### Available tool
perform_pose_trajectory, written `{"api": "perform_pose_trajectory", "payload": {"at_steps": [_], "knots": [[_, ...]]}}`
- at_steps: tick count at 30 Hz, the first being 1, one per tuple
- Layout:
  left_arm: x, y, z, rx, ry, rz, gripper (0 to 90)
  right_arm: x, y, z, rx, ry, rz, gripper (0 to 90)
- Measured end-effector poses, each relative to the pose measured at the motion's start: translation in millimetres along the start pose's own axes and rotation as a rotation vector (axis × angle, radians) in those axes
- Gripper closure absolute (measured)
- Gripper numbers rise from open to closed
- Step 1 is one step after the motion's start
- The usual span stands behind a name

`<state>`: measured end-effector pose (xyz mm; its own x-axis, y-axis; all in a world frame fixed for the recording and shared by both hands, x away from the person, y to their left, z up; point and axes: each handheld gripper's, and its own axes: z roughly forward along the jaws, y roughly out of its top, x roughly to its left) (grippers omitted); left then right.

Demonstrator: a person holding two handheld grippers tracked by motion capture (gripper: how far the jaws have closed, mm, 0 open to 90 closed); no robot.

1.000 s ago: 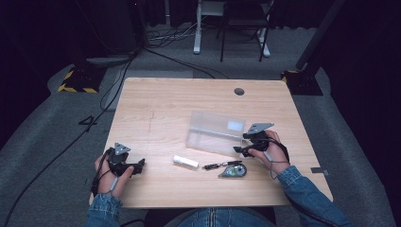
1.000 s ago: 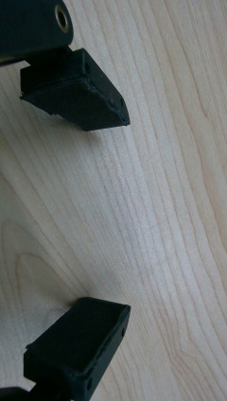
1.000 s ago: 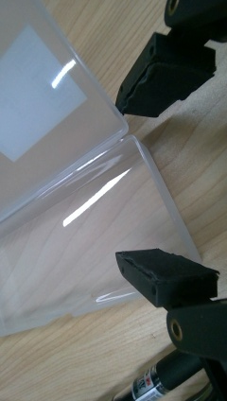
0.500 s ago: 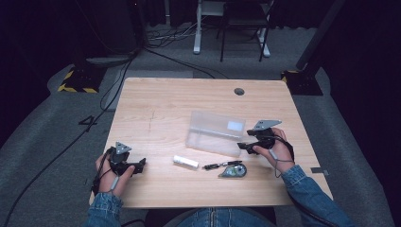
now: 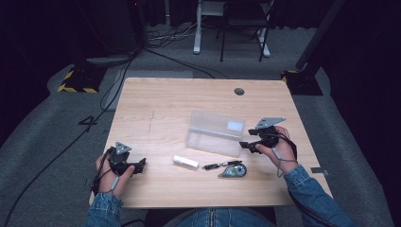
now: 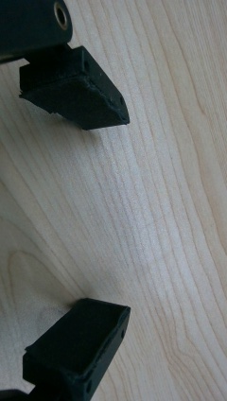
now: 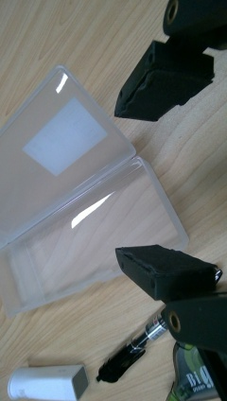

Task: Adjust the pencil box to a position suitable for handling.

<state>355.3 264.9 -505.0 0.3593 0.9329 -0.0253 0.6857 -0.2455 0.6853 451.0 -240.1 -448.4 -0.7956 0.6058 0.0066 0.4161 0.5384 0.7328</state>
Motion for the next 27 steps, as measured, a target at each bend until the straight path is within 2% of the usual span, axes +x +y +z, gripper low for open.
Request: {"api": "perform_pose_trajectory", "payload": {"at_steps": [5, 6, 11, 15, 20, 21, 27], "knots": [[0.0, 0.0, 0.0, 0.000, 0.000, 0.000, 9.9, 4.4, 4.1, -4.1, -0.014, 0.010, 0.002, 21.1], [0.0, 0.0, 0.0, 0.000, 0.000, 0.000, 9.9, 6.9, 5.8, -5.1, -0.009, 0.024, -0.006, 18.4], [-0.1, 0.5, 0.3, 0.002, -0.002, 0.001, 9.9, 15.1, 9.7, -6.1, -0.003, 0.038, -0.037, 18.7], [-0.1, 0.6, 0.4, 0.002, -0.003, 0.002, 9.9, 28.0, 14.1, -5.3, 0.013, 0.084, -0.080, 26.2], [-0.2, 0.8, 0.7, 0.001, -0.002, 0.002, 9.8, 37.2, 16.2, -3.4, 0.029, 0.128, -0.118, 33.8], [-0.3, 0.9, 0.7, 0.002, -0.002, 0.002, 9.8, 41.5, 16.9, -1.8, 0.035, 0.153, -0.137, 39.0], [-0.3, 0.9, 0.7, 0.002, -0.002, 0.003, 9.9, 52.4, 16.3, 4.7, 0.056, 0.212, -0.167, 46.2]]}}
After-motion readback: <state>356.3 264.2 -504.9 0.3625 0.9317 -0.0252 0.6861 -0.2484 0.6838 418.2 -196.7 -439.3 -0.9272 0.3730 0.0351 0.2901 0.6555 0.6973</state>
